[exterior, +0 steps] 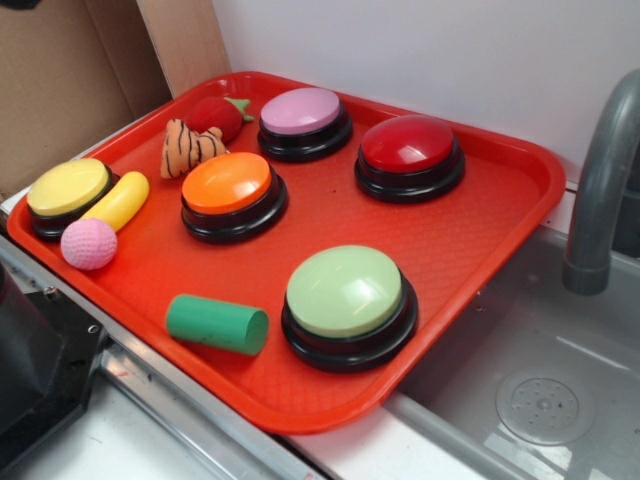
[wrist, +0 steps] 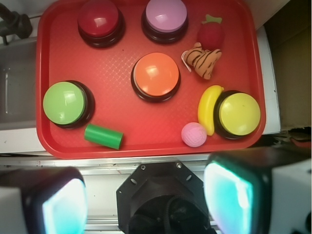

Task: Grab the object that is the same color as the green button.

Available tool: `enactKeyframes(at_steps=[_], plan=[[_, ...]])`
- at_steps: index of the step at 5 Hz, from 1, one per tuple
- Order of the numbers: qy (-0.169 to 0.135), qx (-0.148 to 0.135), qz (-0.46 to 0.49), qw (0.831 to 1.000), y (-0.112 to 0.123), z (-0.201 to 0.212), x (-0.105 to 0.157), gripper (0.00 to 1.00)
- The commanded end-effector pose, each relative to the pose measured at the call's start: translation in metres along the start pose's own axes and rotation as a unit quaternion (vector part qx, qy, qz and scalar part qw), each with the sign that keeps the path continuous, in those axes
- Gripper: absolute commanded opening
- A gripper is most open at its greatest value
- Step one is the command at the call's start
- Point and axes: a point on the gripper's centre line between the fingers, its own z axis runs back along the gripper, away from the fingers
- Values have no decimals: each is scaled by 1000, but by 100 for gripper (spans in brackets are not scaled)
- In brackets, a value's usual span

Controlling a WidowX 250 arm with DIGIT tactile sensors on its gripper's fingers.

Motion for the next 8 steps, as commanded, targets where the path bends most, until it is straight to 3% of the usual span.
enactKeyframes(at_steps=[1, 2, 3, 4, 5, 6, 7, 8], plan=[[0, 0, 0, 1000, 0, 0, 0, 100], [24, -9, -73, 997, -11, -27, 3, 100], [50, 1, -143, 988, -26, -58, 6, 100], [42, -41, -235, 970, -42, -96, 7, 100], [60, -34, -296, 953, -50, -119, 5, 100], [46, -42, -364, 929, -61, -155, 2, 100], [43, -31, -395, 917, -67, -179, 4, 100], [31, -41, -417, 907, -72, -201, 5, 100]])
